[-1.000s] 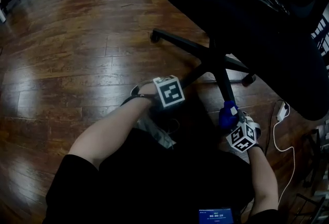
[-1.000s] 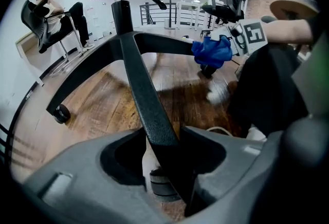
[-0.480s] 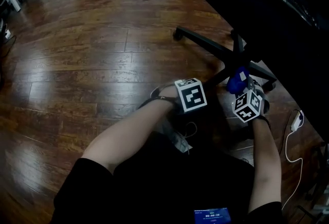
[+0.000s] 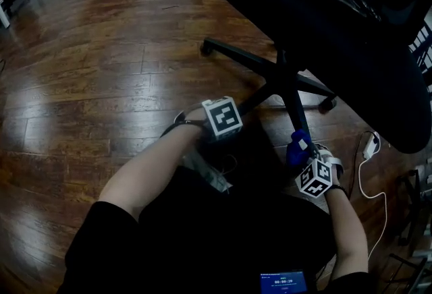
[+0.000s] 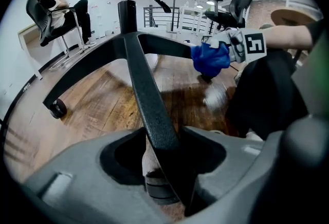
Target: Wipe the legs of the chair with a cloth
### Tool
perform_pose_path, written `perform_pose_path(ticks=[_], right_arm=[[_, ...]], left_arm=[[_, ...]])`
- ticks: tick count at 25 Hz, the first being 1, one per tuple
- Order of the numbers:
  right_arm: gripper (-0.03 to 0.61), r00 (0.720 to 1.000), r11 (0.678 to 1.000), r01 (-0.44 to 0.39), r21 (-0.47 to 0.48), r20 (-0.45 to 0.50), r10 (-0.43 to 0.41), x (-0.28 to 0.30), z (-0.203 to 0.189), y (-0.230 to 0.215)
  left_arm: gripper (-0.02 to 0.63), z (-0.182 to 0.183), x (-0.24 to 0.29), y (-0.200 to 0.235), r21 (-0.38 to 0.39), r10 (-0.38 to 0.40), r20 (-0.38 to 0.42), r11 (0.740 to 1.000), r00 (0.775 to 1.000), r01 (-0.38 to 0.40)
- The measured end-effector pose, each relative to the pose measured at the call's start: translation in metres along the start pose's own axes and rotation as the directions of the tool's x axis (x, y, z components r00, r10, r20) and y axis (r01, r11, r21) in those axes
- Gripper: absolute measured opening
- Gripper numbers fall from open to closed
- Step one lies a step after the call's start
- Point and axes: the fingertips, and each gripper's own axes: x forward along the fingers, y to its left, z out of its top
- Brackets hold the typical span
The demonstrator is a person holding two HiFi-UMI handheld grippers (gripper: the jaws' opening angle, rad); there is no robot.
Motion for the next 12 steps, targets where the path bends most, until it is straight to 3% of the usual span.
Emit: perform_pose_path(ticks=[2, 5, 12], right_arm=[[0.074, 0.998, 0.998, -0.056, 0.017, 0.0, 0.056, -0.011, -0.017, 0.023], [0.074, 0.997, 0.997, -0.077, -0.004, -0.022, 0.077, -0.012, -0.024, 0.031], [0.074, 0.999, 0.999, 0.027, -0.035, -0.037, -0.029, 0.015, 0.011, -0.027]], left_arm=[[0.206, 0.0, 0.0, 0.0, -0.002, -0.002, -0.004, 1.0, 1.0, 0.002], [0.206, -0.003, 0.0, -0.003, -0.008, -0.01, -0.023, 1.0, 1.0, 0.01], [0.206, 0.001, 0.0, -0.006, 0.008, -0.021, -0.034, 1.0, 0.999, 0.021]])
